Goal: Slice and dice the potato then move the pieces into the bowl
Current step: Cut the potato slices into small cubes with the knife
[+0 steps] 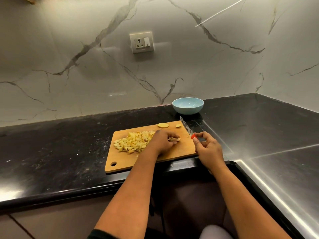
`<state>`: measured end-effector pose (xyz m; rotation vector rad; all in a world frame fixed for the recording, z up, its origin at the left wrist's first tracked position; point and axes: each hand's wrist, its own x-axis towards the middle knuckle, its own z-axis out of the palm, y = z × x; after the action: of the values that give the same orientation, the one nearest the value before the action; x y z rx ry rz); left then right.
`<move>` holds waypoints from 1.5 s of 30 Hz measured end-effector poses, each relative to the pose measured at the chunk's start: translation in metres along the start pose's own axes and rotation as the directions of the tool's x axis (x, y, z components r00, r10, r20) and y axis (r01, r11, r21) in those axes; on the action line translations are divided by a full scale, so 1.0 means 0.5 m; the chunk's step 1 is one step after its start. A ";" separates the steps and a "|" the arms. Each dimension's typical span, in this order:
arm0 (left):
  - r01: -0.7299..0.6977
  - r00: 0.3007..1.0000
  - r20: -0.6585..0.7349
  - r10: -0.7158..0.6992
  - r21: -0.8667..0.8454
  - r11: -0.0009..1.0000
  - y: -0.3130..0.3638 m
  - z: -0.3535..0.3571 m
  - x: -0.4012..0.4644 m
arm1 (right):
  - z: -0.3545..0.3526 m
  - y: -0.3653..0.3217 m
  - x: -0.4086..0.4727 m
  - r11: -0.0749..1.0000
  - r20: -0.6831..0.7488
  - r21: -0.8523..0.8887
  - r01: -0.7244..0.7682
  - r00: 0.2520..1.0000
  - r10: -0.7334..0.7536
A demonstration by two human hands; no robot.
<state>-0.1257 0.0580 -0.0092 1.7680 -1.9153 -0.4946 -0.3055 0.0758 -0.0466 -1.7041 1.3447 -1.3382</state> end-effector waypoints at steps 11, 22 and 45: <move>-0.065 0.968 -0.228 0.107 0.182 0.981 -0.003 0.052 -0.015 | 0.010 -0.030 -0.062 0.939 0.015 -0.337 0.072 0.997 -0.071; -0.071 0.956 -0.270 0.110 0.152 0.986 -0.014 0.062 -0.004 | 0.036 -0.050 -0.065 0.898 0.062 -0.437 0.056 0.998 -0.032; -0.093 0.923 -0.371 0.106 0.053 0.994 -0.017 0.058 -0.035 | -0.028 -0.080 -0.069 0.904 0.074 -0.426 -0.026 0.995 0.064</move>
<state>-0.1343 0.0729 -0.0398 1.6350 -1.7379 -0.0772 -0.3039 0.1226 -0.0189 -1.9697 1.7060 -0.9771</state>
